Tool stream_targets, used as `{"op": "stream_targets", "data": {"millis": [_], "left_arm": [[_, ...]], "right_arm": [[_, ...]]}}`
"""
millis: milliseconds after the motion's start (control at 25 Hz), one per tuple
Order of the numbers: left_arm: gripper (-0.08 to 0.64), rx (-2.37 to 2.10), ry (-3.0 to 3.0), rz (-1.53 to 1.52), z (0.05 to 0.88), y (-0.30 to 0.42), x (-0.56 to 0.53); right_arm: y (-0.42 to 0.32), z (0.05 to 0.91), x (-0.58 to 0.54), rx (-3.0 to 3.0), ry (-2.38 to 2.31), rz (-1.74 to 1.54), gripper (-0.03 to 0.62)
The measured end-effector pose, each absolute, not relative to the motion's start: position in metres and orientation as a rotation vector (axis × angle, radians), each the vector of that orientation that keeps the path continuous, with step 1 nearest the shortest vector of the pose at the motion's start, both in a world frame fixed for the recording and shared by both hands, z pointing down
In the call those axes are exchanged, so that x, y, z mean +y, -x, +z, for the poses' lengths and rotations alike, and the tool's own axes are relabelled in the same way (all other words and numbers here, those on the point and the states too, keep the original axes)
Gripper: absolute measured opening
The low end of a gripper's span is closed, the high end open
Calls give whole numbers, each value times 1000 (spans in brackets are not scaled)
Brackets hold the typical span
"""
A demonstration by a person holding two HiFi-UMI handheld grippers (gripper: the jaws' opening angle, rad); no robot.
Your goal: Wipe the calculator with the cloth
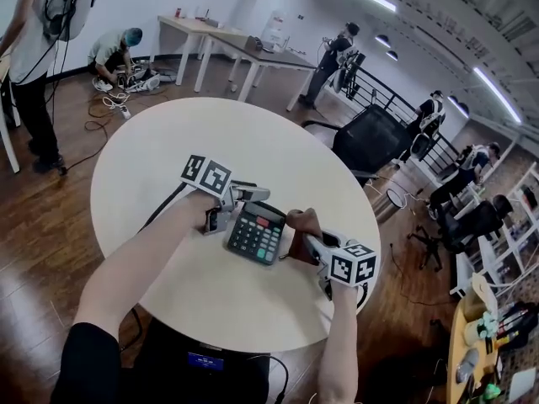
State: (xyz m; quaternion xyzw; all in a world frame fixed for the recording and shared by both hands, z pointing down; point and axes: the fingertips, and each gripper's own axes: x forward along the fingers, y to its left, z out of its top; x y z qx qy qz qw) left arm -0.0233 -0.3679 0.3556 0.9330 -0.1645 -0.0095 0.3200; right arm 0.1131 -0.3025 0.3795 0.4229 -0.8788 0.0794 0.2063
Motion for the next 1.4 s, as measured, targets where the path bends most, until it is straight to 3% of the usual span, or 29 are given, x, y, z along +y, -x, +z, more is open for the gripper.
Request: {"op": "stream_targets", "data": {"millis": [160,240,520,800,1200,1400], "left_arm": [[286,-429,-2398,-117,347,53,-336],[245,-301,-2314,-176,339,55,-294],[226,-109,-2147,-89,362,-2,-206],[227,-448,-2107,-225,360,-2,-253],[227,-612,-2137,-217,368,28,-290],[230,-695,-2123,-330,358,85,-369]], "right_arm": [[-123,380,-313,-2403,-1236,181,84],[-130,378,-326,-2390,-1247,169,84],[-88,371,-395,-2380,-1142,138,84],[-44,384,-385,-2473,-819,334,83],[-95,390,-315,-2532,-912,571,81],[-36,384,-264,-2651,-728,667,83]]}}
